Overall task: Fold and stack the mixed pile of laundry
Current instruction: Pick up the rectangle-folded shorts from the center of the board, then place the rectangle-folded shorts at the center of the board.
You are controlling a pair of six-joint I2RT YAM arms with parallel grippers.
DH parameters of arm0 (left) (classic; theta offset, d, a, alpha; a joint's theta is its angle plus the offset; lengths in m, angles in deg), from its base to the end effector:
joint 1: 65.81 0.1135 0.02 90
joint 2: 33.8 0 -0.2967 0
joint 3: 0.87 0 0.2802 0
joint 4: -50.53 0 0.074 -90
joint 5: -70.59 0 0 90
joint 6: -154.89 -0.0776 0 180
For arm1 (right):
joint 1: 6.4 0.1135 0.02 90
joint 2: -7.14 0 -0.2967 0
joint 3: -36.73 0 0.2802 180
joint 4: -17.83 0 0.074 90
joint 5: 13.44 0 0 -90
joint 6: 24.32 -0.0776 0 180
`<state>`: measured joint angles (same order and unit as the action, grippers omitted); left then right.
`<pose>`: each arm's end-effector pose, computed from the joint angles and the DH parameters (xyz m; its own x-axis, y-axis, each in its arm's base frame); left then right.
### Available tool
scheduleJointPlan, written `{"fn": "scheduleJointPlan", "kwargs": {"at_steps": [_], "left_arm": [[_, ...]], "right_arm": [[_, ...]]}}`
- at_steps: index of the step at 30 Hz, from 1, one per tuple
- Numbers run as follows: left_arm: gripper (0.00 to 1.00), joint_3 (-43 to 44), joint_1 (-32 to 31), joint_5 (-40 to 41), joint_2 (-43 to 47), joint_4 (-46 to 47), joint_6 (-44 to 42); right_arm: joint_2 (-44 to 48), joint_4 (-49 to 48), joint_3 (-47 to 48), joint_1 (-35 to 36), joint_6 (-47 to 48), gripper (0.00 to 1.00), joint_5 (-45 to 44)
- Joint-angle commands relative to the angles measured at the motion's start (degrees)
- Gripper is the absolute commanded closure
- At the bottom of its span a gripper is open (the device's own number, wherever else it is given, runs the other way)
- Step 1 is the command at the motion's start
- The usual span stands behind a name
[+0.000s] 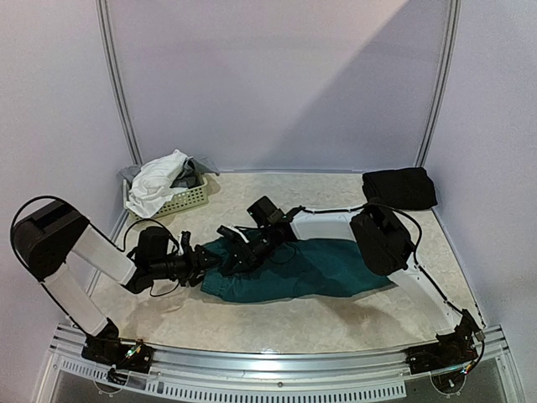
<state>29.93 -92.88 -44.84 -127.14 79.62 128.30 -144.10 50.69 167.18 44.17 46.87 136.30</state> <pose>0.2401 -0.1601 0.0816 -0.8725 -0.4610 -0.1618 -0.1122 0.5113 -0.8521 0.3351 0.5130 0.0657 -0.7146 -0.6132 -0.3368 -0.5113 0.1292 0.8496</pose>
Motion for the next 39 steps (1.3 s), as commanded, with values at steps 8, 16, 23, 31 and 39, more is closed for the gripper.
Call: {"fn": "scheduleJointPlan", "kwargs": {"at_steps": [8, 16, 23, 31, 39], "left_arm": [[0.74, -3.6, -0.1, -5.6, -13.3, 11.8, 6.7], [0.88, 1.5, -0.4, -1.0, 0.0, -14.8, -4.4], [0.90, 19.5, -1.4, 11.7, 13.1, -62.0, -25.8], [0.93, 32.3, -1.5, 16.1, 15.8, -83.4, -31.3], [0.95, 43.1, -2.9, 17.2, 14.7, -89.6, -30.9]], "right_arm": [[-4.1, 8.8, -4.1, 0.9, 3.8, 0.62, -8.4], [12.1, 21.5, -13.1, 0.1, 21.9, 0.52, -17.0], [25.8, 28.2, -19.6, -2.5, 31.6, 0.47, -20.3], [31.8, 26.9, -25.7, -5.5, 34.8, 0.47, -29.3], [25.0, 24.8, -21.2, -5.3, 30.5, 0.53, -30.2]]}}
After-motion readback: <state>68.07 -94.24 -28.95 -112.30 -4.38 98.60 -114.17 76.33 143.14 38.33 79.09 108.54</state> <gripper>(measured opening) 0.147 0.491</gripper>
